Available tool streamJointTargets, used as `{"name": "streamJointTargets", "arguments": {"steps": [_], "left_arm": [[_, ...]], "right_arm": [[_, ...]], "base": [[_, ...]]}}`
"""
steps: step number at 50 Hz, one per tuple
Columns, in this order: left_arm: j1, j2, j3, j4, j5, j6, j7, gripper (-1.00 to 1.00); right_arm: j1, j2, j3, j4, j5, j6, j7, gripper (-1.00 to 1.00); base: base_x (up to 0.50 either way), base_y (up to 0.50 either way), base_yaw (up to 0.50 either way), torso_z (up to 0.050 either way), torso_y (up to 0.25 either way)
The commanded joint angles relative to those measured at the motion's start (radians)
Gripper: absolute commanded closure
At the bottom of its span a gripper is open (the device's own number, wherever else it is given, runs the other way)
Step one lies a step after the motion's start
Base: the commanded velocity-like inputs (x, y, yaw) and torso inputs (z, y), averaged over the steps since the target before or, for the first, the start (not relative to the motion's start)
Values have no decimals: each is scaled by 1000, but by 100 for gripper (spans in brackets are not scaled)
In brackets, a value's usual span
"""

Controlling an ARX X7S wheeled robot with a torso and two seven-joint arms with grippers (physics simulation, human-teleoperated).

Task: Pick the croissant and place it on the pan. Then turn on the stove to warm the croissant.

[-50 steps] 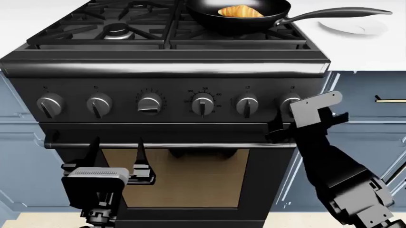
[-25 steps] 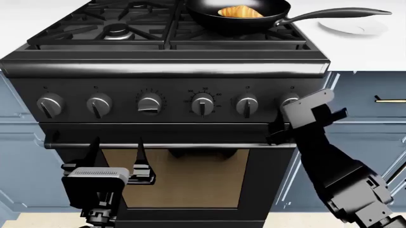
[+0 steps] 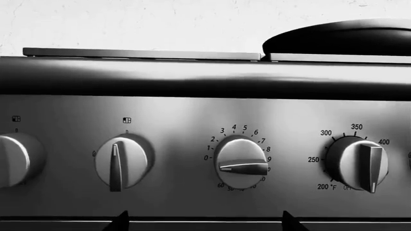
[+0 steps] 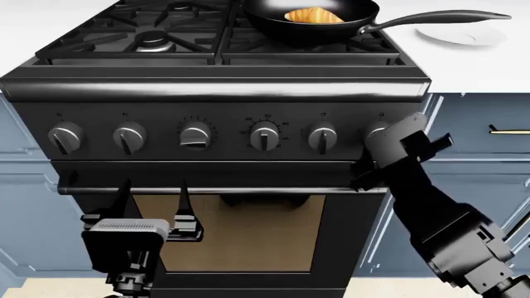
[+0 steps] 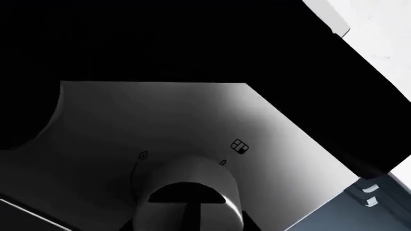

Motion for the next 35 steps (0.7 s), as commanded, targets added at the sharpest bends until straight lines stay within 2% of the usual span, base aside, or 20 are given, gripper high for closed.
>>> {"name": "streamJointTargets", "arguments": {"steps": [1,35], "left_arm": [[-2,-1,4,-3,-3,0,-3,-100],[-6,-11,10,-4,-23,-5,-7,-100]], "right_arm": [[54,-23,-49,-37,18,3,-60,100],[118,18,-183,-112,-75,145,-126,100]], "base": [[0,4,9,0,0],[3,2,6,0,0]]}}
